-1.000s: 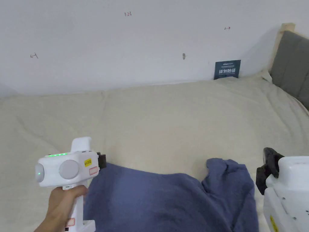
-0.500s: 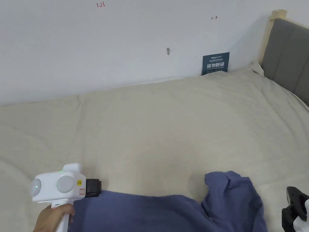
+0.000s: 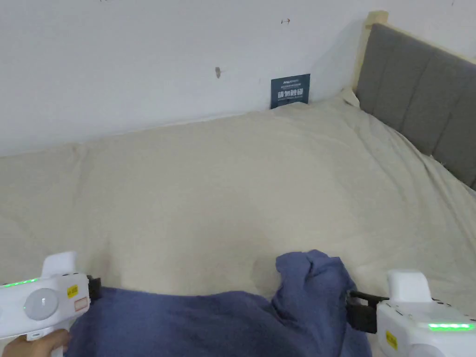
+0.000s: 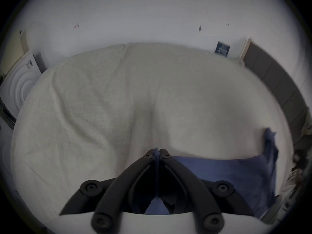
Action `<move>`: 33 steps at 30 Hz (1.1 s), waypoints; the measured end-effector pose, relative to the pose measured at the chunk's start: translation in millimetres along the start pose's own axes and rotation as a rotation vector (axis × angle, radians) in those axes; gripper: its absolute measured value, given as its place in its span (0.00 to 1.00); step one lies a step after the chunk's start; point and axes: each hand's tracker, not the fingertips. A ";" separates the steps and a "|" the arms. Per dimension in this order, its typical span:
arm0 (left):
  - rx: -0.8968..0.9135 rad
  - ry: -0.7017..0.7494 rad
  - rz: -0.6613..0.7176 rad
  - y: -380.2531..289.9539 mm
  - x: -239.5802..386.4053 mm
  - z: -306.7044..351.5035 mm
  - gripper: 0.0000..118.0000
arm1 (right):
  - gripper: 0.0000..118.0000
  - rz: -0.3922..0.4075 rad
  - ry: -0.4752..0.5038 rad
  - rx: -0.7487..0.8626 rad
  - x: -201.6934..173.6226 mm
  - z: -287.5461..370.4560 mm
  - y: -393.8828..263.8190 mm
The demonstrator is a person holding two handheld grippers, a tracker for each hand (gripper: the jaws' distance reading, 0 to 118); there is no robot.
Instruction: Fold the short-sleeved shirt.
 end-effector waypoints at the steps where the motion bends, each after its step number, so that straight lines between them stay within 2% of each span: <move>1: 0.028 -0.020 0.005 -1.3 0.3 13.9 0.02 | 0.82 -0.012 -0.004 -0.009 -1.0 -10.2 -1.0; 5: 0.081 -0.069 0.021 -5.4 6.3 66.0 0.02 | 0.81 0.027 -0.011 -0.179 -11.3 -55.4 1.7; 8: 0.096 -0.085 0.030 -6.7 4.9 85.1 0.02 | 0.80 0.012 -0.013 -0.217 -17.9 -79.0 -1.0; 9: 0.106 -0.087 0.030 -9.3 5.9 91.3 0.02 | 0.73 0.015 -0.021 -0.232 -19.4 -85.7 -3.0; 11: 0.109 -0.087 0.028 -10.6 8.2 101.7 0.02 | 0.08 0.045 -0.032 -0.277 -23.2 -89.8 -6.5; 12: 0.115 -0.085 0.029 -13.0 8.4 106.4 0.02 | 0.03 0.052 -0.015 -0.260 -25.2 -86.5 -9.2; 14: 0.117 -0.081 0.031 -15.3 8.9 115.2 0.02 | 0.03 0.051 -0.032 -0.222 -29.9 -73.0 -12.8; 15: 0.118 -0.082 0.034 -17.0 8.4 118.9 0.02 | 0.03 0.062 -0.002 -0.215 -29.7 -69.4 -12.7; 17: 0.123 -0.076 0.037 -21.0 7.4 128.1 0.02 | 0.03 0.064 -0.004 -0.185 -30.8 -50.7 -10.5; 21: 0.152 -0.063 0.053 -25.6 0.8 148.3 0.02 | 0.03 0.095 0.046 -0.011 -29.6 4.4 11.9; 27: 0.233 -0.042 0.085 -21.2 -16.4 193.7 0.02 | 0.03 0.131 0.144 0.235 -36.4 90.9 73.2; 33: 0.396 0.015 0.084 26.7 -36.8 259.6 0.02 | 0.03 0.165 0.225 0.445 -68.9 157.8 142.5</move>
